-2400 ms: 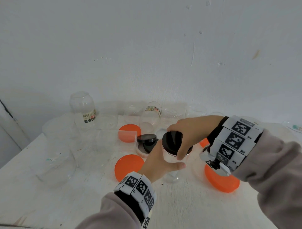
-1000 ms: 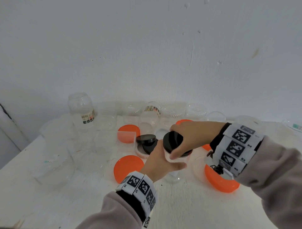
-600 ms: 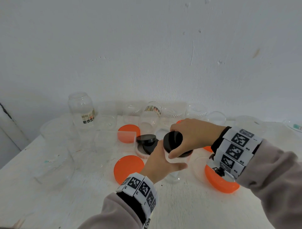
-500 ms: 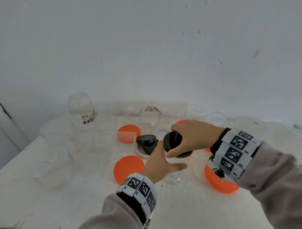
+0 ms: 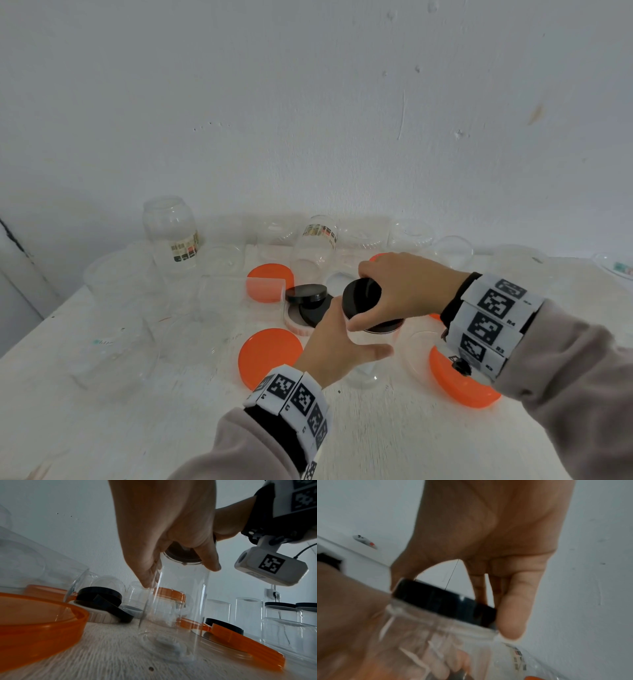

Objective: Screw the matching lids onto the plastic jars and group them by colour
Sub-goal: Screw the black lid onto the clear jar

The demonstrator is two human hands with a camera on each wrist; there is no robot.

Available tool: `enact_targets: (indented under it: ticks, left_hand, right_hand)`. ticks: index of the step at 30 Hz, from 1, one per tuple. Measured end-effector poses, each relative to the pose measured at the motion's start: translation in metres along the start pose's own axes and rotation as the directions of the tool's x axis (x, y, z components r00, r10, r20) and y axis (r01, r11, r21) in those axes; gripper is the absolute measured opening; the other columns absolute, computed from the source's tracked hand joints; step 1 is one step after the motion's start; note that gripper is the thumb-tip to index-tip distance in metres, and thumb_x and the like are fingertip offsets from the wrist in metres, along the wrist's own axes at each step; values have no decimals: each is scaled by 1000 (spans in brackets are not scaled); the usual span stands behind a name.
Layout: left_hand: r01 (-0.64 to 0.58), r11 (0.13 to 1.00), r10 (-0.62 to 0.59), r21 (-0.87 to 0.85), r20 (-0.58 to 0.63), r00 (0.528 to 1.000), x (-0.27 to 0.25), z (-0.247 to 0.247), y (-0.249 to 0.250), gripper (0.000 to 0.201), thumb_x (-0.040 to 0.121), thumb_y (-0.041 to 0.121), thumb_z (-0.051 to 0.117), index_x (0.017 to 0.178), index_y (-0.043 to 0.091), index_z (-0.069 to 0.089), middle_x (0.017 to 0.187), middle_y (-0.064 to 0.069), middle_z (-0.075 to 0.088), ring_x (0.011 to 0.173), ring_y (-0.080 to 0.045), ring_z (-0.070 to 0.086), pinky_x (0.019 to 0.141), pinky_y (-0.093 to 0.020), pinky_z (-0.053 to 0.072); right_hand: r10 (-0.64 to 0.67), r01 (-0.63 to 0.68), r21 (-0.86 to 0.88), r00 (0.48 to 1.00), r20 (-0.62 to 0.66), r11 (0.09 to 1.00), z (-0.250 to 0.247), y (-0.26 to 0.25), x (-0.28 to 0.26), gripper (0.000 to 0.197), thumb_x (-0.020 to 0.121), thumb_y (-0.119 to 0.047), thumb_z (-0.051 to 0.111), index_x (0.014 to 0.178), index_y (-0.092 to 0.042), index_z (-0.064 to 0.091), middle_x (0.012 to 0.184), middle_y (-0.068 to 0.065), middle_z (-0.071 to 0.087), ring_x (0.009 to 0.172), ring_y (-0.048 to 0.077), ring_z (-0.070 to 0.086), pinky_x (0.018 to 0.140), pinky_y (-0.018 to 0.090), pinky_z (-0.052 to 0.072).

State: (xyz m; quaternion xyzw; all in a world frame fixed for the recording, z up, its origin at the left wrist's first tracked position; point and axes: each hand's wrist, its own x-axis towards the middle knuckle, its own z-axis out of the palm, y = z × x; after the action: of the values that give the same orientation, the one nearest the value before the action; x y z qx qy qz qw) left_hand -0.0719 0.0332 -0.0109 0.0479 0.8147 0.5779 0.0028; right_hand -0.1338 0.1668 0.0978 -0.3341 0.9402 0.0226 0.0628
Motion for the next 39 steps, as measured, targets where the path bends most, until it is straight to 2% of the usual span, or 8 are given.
enact_targets:
  ticks: [3, 8, 11, 17, 21, 25, 33, 39]
  left_hand:
    - [-6, 1000, 6, 2, 1, 1000, 0, 0, 0, 84, 66, 35, 86, 135, 33, 36, 123, 23, 52, 106, 20, 45, 80, -5, 38]
    - [8, 1000, -8, 2, -10, 1000, 1, 1, 0, 84, 65, 35, 86, 133, 32, 37, 122, 21, 52, 107, 17, 46, 79, -5, 38]
    - [3, 1000, -3, 2, -10, 1000, 1, 1, 0, 84, 65, 34, 86, 133, 33, 36, 123, 21, 52, 107, 19, 45, 78, -2, 37]
    - [-3, 1000, 3, 1, 0, 1000, 0, 1, 0, 84, 65, 36, 86, 134, 33, 37, 122, 22, 54, 110, 11, 50, 84, -9, 40]
    - [-2, 1000, 2, -11, -6, 1000, 1, 1, -2, 83, 65, 37, 86, 133, 34, 38, 121, 22, 54, 110, 11, 50, 86, -12, 41]
    - [1, 1000, -1, 0, -7, 1000, 2, 2, -2, 83, 64, 39, 86, 132, 36, 37, 122, 23, 52, 111, 13, 46, 83, -9, 38]
    - [4, 1000, -4, -11, -3, 1000, 3, 2, -5, 87, 63, 41, 86, 134, 37, 37, 125, 21, 53, 116, 4, 49, 94, -19, 41]
    - [-7, 1000, 7, -2, 0, 1000, 4, 1, -6, 87, 63, 42, 86, 132, 41, 34, 125, 25, 51, 111, 17, 45, 85, -10, 38]
  right_hand:
    - [30, -29, -5, 999, 17, 1000, 1, -2, 0, 63, 63, -84, 54, 87, -26, 44, 88, -6, 54, 76, 12, 53, 64, 27, 45]
    - [-78, 41, 128, 953, 293, 991, -13, 8, -4, 93, 69, -52, 74, 146, -42, 22, 121, -15, 35, 112, 8, 39, 93, 29, 43]
    - [-107, 77, 144, 971, 214, 987, -13, 9, -3, 89, 67, -54, 76, 143, -44, 30, 112, -18, 39, 108, 7, 42, 86, 24, 42]
    - [20, -20, -16, 1000, 16, 1000, 2, 1, -4, 70, 61, -84, 55, 101, -27, 49, 96, -8, 53, 85, 12, 53, 72, 29, 49]
    - [23, -25, 48, 998, 59, 999, 2, 3, -8, 76, 68, -80, 56, 122, -28, 45, 109, -8, 49, 96, 12, 52, 79, 29, 48]
    - [-84, 56, 147, 977, 197, 988, -4, 11, -12, 91, 74, -55, 70, 148, -40, 19, 121, -12, 36, 111, 9, 40, 88, 26, 41]
    - [27, -27, -9, 999, 22, 1000, 7, 1, -13, 77, 67, -77, 58, 127, -30, 43, 108, -7, 48, 93, 15, 52, 78, 31, 47]
    - [-29, 8, 149, 990, 137, 989, -4, 4, -13, 67, 71, -63, 67, 126, -32, 44, 109, -9, 43, 98, 13, 49, 75, 25, 44]
